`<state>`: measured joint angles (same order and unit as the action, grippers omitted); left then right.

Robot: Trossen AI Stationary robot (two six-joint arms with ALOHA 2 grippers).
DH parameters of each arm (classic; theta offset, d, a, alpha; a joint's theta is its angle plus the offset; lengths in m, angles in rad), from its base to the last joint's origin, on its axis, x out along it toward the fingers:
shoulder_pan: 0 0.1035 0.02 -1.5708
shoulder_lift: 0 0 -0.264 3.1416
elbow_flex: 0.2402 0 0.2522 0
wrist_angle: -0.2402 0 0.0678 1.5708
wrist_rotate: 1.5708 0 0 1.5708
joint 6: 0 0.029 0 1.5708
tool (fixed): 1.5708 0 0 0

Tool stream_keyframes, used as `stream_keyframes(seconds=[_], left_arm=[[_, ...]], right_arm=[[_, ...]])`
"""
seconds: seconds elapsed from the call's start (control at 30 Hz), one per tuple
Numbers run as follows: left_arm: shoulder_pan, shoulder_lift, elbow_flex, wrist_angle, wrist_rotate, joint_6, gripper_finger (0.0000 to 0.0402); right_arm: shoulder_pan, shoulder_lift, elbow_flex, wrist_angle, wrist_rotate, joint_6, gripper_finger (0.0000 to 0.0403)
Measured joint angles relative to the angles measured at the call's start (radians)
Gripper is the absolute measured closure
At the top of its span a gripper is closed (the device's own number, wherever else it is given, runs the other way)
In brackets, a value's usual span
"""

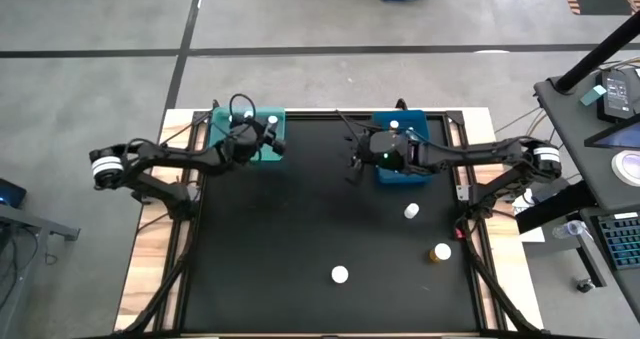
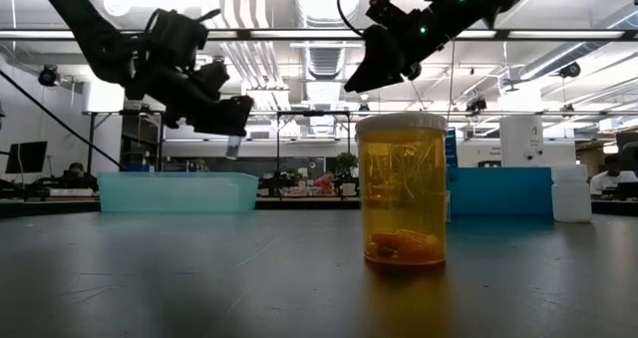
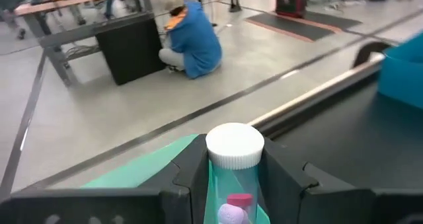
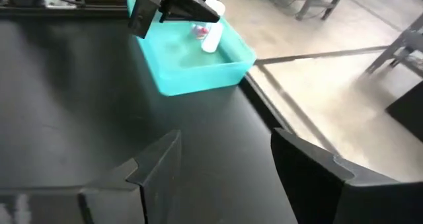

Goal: Pick and place medicine bottles into bin by pill shape (circle, oval)
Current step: Put the blue capsule bottle into the light blue bin

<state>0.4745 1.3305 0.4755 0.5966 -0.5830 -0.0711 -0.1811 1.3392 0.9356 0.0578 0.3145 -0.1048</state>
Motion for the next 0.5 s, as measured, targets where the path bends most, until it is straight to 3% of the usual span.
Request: stream_keyframes(seconds=[0.5], left_arm=[[0.128,0.281,0.004,0.239,0.003,-0.080,0.0310]], right_arm=[[-0.049,0.003,-0.008,-0.001,-0.010,-0.019,0.0179]])
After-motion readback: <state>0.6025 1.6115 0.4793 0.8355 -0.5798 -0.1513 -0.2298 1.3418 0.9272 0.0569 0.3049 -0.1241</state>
